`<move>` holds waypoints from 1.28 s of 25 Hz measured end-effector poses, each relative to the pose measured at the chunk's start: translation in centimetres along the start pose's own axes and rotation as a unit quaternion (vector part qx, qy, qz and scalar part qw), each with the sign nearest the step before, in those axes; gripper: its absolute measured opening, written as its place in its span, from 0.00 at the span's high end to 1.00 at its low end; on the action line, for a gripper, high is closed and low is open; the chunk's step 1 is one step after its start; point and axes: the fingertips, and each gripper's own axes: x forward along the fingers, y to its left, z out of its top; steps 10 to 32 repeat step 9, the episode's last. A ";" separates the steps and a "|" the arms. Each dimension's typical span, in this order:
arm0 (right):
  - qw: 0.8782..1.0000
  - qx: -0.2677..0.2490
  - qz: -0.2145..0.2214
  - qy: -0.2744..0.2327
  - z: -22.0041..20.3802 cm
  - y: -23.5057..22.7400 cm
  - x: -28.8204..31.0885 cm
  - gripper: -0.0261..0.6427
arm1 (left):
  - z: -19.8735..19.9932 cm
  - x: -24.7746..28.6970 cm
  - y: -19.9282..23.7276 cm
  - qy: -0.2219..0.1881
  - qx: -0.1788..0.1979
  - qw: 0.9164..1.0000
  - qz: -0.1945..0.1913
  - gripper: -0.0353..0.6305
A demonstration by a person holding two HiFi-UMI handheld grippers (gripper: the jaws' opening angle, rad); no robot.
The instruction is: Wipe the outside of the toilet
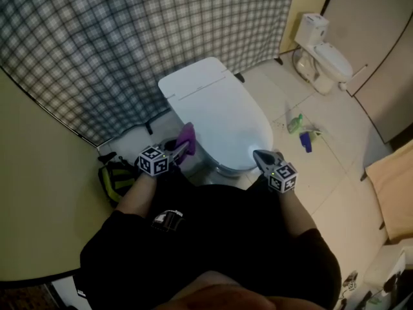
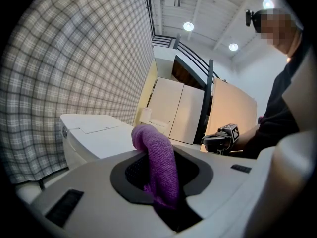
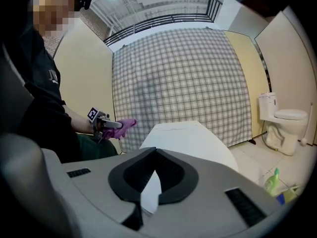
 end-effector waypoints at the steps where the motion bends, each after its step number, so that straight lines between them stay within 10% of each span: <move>1: 1.000 -0.003 -0.002 0.002 -1.0 -0.2 0.6 0.96 | -1.2 0.3 0.7 -0.004 -0.001 1.000 -0.003 0.82; 32: 1.000 -0.003 -0.003 0.004 -1.5 -1.3 0.4 0.96 | -1.7 1.3 0.6 -0.008 -0.004 1.000 -0.005 0.82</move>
